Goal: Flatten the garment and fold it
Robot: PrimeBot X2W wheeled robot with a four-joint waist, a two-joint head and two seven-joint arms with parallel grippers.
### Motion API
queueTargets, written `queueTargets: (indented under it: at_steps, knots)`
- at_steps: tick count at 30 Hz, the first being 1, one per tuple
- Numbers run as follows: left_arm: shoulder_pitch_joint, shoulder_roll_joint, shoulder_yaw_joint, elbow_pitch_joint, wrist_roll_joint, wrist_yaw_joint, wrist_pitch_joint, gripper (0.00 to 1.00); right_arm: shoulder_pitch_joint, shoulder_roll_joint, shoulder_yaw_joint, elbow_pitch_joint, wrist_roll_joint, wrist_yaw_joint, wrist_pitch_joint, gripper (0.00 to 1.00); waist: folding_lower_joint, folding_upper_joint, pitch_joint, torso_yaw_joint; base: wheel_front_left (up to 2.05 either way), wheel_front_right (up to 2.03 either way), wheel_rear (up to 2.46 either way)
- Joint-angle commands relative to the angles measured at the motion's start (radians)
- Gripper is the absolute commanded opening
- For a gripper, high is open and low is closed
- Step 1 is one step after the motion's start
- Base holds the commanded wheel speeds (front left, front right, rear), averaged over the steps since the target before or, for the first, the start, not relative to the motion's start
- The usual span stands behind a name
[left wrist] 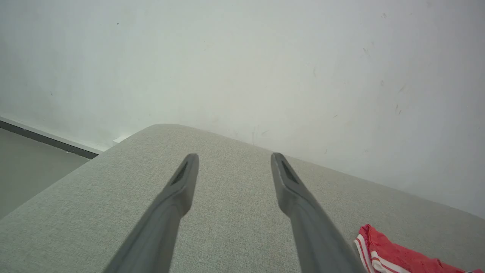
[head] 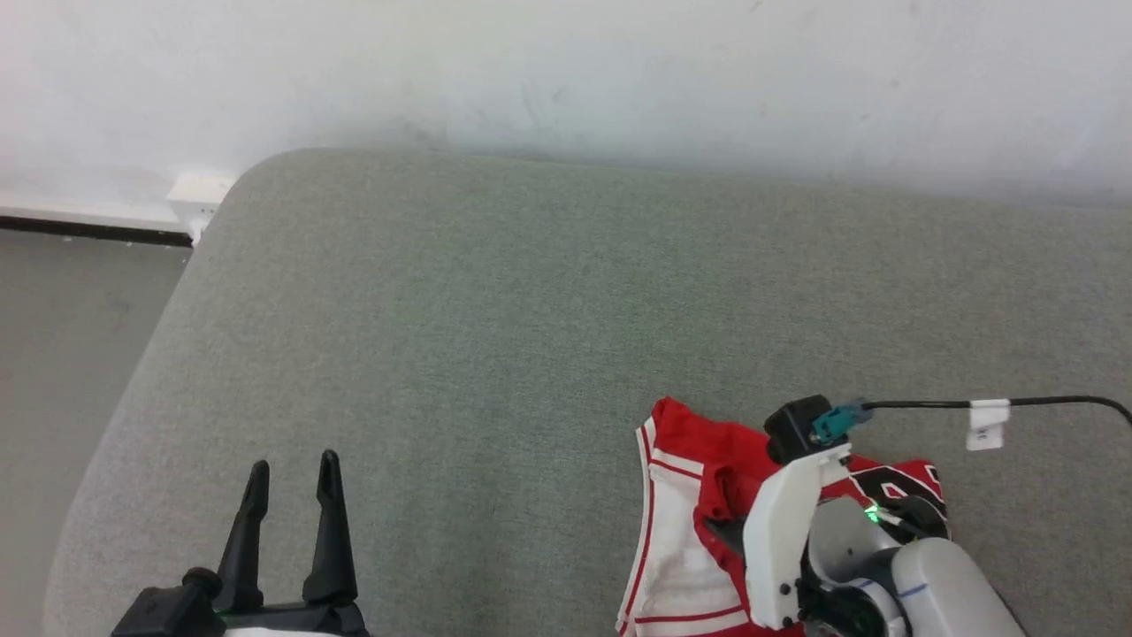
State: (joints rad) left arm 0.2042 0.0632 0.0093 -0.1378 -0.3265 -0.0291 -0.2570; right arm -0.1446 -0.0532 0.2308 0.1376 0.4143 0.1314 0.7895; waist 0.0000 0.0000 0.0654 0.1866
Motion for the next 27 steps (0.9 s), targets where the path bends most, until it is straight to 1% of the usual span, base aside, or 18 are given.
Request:
queueTargets:
  at_steps: [1, 6, 10, 11, 12, 13, 16, 20, 24, 27]
  knots:
    - [-0.003, -0.005, -0.002, 0.004, -0.007, 0.006, -0.005, 1.0, -0.023, 0.003, 0.008, 0.021, -0.005, -0.001, -0.01, 0.0, 0.0, 0.0, 0.004, 0.008, 0.0, 0.0, 0.0]
    - [-0.009, -0.006, -0.013, 0.014, -0.011, 0.005, -0.005, 1.0, -0.081, 0.003, 0.034, 0.179, -0.037, -0.001, -0.052, 0.0, 0.0, 0.0, 0.003, 0.027, 0.0, 0.0, 0.0]
    - [-0.015, -0.007, -0.018, 0.024, -0.013, 0.006, -0.005, 1.0, -0.121, 0.003, 0.041, 0.281, -0.051, -0.001, -0.09, 0.0, 0.0, 0.0, 0.002, 0.038, 0.0, 0.0, 0.0]
    - [-0.016, -0.007, -0.019, 0.025, -0.014, 0.006, -0.005, 1.0, -0.129, 0.003, 0.043, 0.302, -0.05, -0.001, -0.099, 0.25, 0.0, 0.0, 0.002, 0.04, 0.0, 0.0, 0.0]
    - [-0.018, -0.007, -0.021, 0.027, -0.015, 0.006, -0.005, 1.0, -0.138, 0.003, 0.051, 0.32, -0.049, -0.001, -0.104, 0.55, 0.0, 0.0, 0.003, 0.04, 0.0, 0.0, 0.0]
    - [-0.018, -0.007, -0.021, 0.028, -0.016, 0.006, -0.005, 1.0, -0.146, 0.003, 0.057, 0.334, -0.043, -0.001, -0.108, 1.0, 0.0, 0.0, 0.003, 0.04, 0.0, 0.0, 0.0]
    - [-0.019, -0.008, -0.025, 0.03, -0.019, 0.006, -0.005, 1.0, -0.169, 0.003, 0.084, 0.347, -0.002, -0.001, -0.115, 1.0, 0.0, 0.0, 0.004, 0.032, 0.0, 0.0, 0.0]
    - [-0.015, -0.007, -0.022, 0.028, -0.021, 0.009, -0.005, 1.0, -0.191, 0.003, 0.123, 0.304, 0.043, -0.001, -0.109, 1.0, 0.0, 0.0, 0.003, 0.008, 0.0, 0.0, 0.0]
    - [-0.011, -0.005, -0.018, 0.021, -0.022, 0.011, -0.005, 1.0, -0.178, 0.003, 0.107, 0.19, 0.077, -0.001, -0.083, 1.0, 0.0, 0.0, 0.005, -0.015, 0.0, 0.0, 0.0]
    - [-0.006, -0.003, -0.014, 0.012, -0.023, 0.013, -0.005, 1.0, -0.138, 0.003, 0.042, 0.064, 0.066, -0.001, -0.054, 1.0, 0.0, 0.0, 0.01, -0.031, 0.0, 0.0, 0.0]
